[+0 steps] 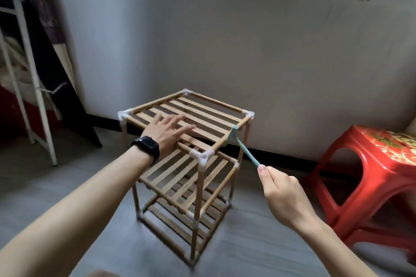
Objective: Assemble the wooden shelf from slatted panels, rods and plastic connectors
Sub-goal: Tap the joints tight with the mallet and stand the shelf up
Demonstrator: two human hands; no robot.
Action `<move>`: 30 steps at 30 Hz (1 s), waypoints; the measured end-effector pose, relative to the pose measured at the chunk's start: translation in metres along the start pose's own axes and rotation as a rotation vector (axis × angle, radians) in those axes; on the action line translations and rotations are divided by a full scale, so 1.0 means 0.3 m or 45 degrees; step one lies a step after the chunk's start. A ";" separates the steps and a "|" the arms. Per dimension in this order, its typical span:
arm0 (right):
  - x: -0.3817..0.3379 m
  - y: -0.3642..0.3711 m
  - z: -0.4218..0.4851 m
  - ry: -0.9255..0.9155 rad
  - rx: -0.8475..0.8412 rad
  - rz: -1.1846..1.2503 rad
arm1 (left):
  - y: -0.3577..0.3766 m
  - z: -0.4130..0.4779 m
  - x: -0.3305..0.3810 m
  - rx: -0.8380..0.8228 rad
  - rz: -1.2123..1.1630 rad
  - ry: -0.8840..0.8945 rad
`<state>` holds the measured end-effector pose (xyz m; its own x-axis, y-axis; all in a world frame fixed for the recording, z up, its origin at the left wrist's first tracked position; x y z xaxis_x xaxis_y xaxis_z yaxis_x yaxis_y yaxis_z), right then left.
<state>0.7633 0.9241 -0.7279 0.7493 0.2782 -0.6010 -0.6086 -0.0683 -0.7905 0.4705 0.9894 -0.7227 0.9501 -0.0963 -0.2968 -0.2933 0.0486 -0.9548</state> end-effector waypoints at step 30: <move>-0.180 0.151 0.014 -0.160 -0.130 0.249 | 0.065 -0.042 0.046 -0.050 -0.481 0.004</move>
<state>0.6940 0.9101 -0.7307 0.5777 0.3668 -0.7292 -0.7044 -0.2272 -0.6724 0.4766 0.9765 -0.7457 0.9917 -0.1034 0.0761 0.0735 -0.0292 -0.9969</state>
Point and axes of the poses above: each hand's wrist, its own z-axis towards the middle knuckle, its own y-axis out of the palm, x = y × z, the point moved 8 cm from there along z, towards the middle knuckle, and after that the axes turned 8 degrees about -x, right-handed, at the moved point
